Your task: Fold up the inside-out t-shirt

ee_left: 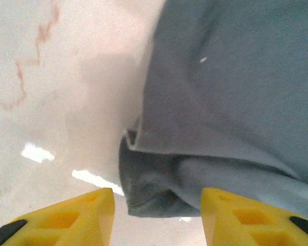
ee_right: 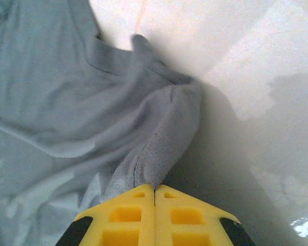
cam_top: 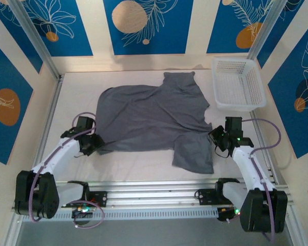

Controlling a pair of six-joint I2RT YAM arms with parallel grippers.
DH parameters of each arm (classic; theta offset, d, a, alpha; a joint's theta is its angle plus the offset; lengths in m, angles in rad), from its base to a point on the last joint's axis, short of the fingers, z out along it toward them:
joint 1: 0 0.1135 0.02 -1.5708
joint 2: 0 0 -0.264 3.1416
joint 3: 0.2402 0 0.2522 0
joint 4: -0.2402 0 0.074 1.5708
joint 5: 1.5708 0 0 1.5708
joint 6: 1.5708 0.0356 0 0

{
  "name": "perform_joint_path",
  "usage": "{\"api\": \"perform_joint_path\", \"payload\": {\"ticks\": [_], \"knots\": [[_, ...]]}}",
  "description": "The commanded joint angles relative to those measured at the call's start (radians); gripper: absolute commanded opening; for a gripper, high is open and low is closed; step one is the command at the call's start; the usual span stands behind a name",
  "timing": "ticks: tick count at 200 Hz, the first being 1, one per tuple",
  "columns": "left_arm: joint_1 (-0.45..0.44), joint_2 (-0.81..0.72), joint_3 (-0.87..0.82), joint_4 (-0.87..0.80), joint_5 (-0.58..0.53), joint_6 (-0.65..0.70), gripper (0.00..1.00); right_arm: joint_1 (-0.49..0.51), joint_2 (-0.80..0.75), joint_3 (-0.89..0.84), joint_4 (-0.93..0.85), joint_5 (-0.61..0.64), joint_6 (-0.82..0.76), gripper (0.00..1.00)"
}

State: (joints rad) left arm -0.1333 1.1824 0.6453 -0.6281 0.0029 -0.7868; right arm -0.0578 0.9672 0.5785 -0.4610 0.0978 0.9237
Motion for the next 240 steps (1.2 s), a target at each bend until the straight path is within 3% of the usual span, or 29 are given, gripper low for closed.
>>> {"api": "perform_joint_path", "payload": {"ticks": [1,63,79,93,105,128,182,206,240], "knots": [[-0.003,0.034,-0.026,0.021,0.066,-0.061,0.39,0.011,0.021,0.019,-0.028,-0.025,0.028,0.00],[-0.002,0.090,-0.049,0.099,0.014,-0.088,0.40,0.029,0.052,0.009,0.011,-0.058,0.030,0.00],[-0.001,0.076,-0.049,0.098,-0.006,-0.084,0.32,0.030,0.042,0.007,0.003,-0.047,0.024,0.00],[0.003,0.042,-0.044,0.069,-0.035,-0.071,0.14,0.028,0.030,0.004,-0.019,-0.015,0.024,0.00],[0.010,-0.014,-0.041,0.012,-0.092,-0.065,0.05,0.028,0.011,0.000,-0.049,0.022,0.031,0.00],[0.026,-0.181,-0.070,-0.064,-0.215,-0.076,0.02,0.018,-0.058,-0.060,-0.074,0.089,0.061,0.00],[0.031,-0.532,-0.184,-0.047,-0.237,-0.033,0.00,-0.064,-0.139,-0.112,-0.123,0.106,0.025,0.00],[0.031,-0.664,-0.240,-0.028,-0.199,0.003,0.00,-0.066,-0.136,-0.137,-0.127,0.065,0.029,0.00],[0.031,-0.839,-0.331,0.012,-0.053,0.000,0.00,-0.066,-0.190,-0.177,-0.171,0.027,0.063,0.00]]}}
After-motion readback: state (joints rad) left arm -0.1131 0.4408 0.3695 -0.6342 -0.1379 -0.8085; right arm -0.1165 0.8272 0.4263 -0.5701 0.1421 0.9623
